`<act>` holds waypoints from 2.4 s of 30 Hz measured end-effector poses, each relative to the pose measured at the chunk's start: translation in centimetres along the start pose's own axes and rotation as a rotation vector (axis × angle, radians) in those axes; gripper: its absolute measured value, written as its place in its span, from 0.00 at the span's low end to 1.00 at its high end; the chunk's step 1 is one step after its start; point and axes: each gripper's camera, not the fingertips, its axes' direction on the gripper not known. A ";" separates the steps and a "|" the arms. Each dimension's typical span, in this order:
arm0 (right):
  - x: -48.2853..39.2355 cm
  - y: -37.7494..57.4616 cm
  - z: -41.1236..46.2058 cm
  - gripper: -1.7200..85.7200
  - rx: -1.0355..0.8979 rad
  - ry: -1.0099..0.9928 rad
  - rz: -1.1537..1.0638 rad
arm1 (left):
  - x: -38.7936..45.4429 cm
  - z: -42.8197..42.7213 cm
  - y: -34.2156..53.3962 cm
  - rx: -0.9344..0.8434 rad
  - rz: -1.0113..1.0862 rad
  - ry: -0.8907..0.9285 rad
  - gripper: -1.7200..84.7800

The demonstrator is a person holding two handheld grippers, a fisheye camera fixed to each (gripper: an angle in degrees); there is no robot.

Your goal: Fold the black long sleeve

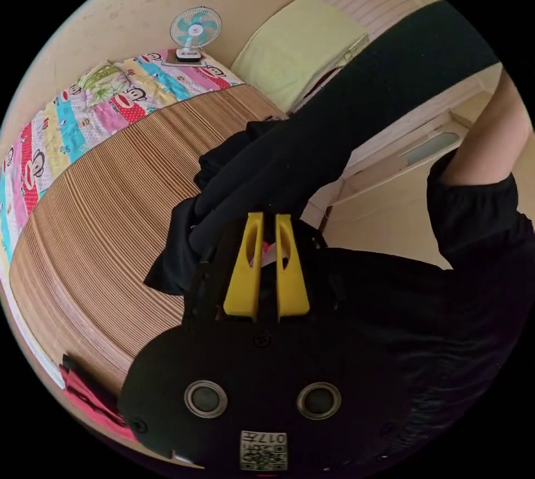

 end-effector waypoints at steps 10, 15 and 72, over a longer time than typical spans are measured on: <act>2.6 -1.0 9.4 0.06 -0.248 -0.080 0.062 | 4.7 -8.2 -1.0 0.355 0.228 -0.091 0.26; 9.1 -0.4 14.4 0.06 -0.302 0.214 0.163 | 9.1 -8.3 -5.0 0.318 0.482 0.136 0.08; 16.3 37.2 25.2 0.05 -1.228 0.871 -0.495 | 6.1 -22.8 19.7 0.751 0.052 0.136 0.21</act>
